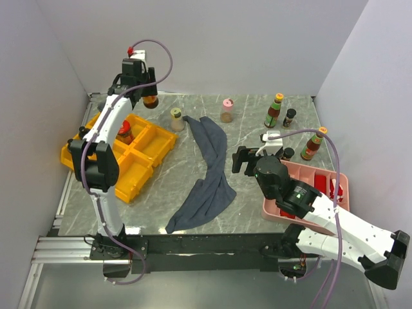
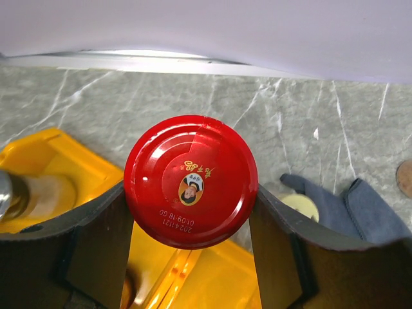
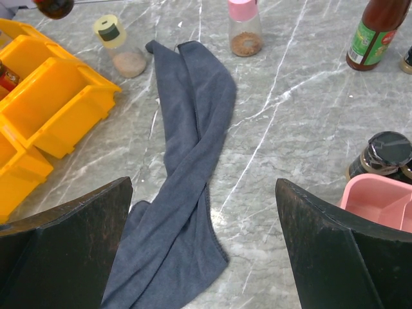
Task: Organize the condiment bottles
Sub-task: Place the bottle in the storage box.
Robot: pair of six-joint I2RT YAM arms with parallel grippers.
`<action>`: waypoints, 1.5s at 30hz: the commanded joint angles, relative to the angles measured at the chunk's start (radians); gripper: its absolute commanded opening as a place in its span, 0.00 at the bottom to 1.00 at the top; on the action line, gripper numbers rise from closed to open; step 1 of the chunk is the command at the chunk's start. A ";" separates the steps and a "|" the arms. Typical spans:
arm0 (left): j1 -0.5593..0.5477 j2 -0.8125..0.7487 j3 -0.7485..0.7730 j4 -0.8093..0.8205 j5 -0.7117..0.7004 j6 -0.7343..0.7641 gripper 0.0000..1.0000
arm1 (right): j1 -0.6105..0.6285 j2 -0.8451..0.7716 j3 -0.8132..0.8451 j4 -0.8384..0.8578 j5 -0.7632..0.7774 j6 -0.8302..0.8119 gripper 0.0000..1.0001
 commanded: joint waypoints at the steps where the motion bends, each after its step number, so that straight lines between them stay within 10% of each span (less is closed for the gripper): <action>1: 0.018 -0.142 -0.044 0.117 -0.043 -0.010 0.01 | -0.005 -0.023 0.015 0.025 0.005 0.001 1.00; 30: 0.116 -0.277 -0.393 0.189 -0.077 -0.016 0.01 | -0.005 -0.048 0.008 0.025 -0.019 0.006 1.00; 45: 0.118 -0.247 -0.441 0.229 -0.074 -0.012 0.24 | -0.005 -0.040 0.012 0.022 -0.026 0.006 1.00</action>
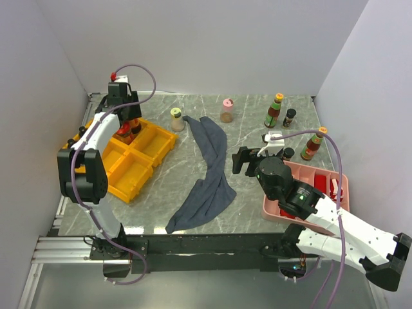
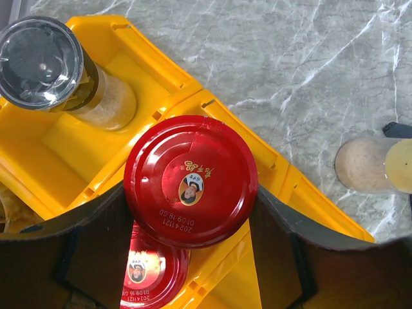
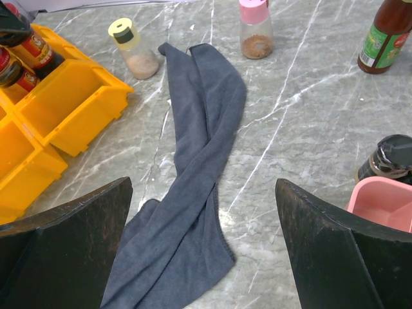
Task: Organize the condiment bottles
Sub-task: Place the bottle in the storage box.
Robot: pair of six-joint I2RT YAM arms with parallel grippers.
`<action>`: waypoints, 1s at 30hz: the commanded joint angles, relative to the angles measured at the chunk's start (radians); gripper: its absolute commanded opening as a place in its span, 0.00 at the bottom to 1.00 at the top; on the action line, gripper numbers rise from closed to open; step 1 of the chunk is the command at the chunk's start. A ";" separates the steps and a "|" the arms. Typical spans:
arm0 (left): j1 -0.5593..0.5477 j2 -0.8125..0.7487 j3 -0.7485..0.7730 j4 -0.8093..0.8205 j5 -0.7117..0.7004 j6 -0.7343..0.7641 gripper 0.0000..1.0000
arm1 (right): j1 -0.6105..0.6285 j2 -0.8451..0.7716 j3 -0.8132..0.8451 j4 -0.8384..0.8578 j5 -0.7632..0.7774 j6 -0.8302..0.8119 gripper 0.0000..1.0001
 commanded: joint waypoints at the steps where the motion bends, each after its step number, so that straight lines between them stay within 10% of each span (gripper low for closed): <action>1: 0.004 -0.030 0.010 0.148 -0.016 0.003 0.25 | -0.005 -0.008 0.012 0.024 0.009 0.005 1.00; 15: 0.004 -0.007 0.012 0.132 -0.047 -0.003 0.57 | -0.005 -0.028 0.008 0.021 0.012 0.007 1.00; 30: 0.004 0.004 0.024 0.120 -0.051 -0.003 0.65 | -0.005 -0.039 0.003 0.016 0.014 0.011 1.00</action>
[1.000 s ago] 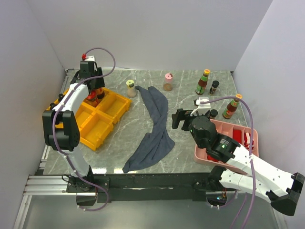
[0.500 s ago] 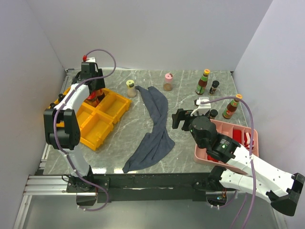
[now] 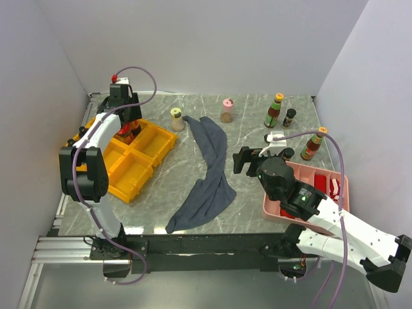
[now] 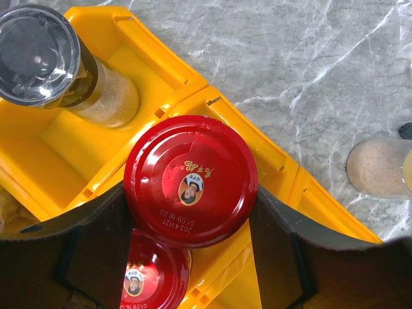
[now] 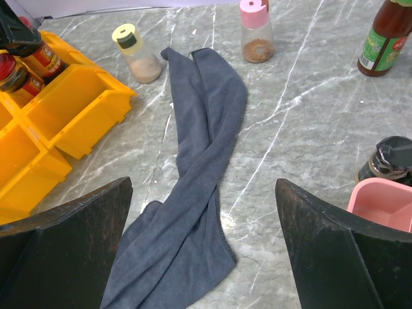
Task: Organize the condiment bottles
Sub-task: Place the bottle in the storage box.
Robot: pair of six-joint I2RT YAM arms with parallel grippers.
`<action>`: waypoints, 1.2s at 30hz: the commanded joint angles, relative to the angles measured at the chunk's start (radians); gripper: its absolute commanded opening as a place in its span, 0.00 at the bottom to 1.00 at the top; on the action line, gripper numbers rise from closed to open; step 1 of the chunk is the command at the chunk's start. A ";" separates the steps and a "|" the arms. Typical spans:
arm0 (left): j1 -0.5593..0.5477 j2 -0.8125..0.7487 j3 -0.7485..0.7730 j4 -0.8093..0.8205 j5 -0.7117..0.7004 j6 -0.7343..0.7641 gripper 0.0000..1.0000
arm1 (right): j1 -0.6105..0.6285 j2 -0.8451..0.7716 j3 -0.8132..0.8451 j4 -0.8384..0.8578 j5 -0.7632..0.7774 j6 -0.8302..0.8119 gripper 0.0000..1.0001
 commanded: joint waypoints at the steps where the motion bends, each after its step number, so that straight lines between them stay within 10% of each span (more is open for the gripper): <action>1: 0.006 -0.015 0.038 0.103 -0.032 -0.003 0.65 | -0.005 -0.018 0.002 0.019 0.014 0.010 1.00; 36: 0.004 -0.090 0.174 -0.041 -0.003 -0.047 0.91 | -0.005 -0.027 0.000 0.014 0.011 0.011 1.00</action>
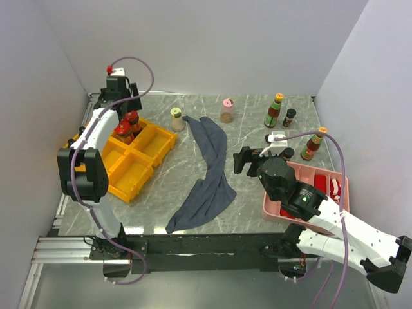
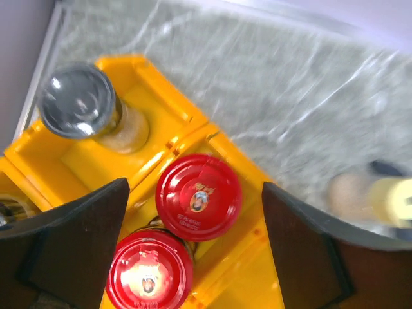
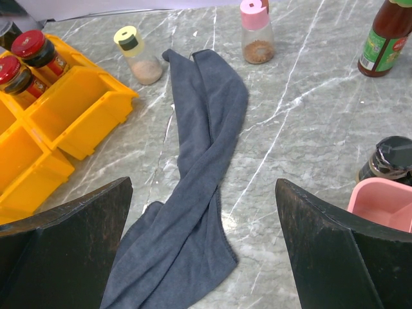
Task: Organize the condiment bottles
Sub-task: Place the bottle in the storage box, then pick up the bottle from the center of the board.
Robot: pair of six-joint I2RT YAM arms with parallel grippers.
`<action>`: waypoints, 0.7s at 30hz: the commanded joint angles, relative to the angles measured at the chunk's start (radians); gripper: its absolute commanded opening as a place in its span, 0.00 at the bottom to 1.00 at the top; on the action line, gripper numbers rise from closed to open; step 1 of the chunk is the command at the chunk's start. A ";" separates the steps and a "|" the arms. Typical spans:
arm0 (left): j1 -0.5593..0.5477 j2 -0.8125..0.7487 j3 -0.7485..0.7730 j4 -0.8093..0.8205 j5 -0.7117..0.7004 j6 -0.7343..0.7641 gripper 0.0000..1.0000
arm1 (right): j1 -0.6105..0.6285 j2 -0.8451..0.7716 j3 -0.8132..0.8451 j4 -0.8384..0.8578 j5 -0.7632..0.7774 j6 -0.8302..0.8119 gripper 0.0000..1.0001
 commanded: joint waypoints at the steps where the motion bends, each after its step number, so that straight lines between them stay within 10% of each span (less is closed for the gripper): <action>1: 0.002 -0.106 0.102 -0.036 0.067 -0.034 0.96 | -0.007 -0.017 0.002 0.016 0.011 0.009 1.00; 21: -0.239 0.083 0.220 -0.033 0.159 0.078 0.88 | -0.005 -0.020 0.000 0.022 0.012 0.009 1.00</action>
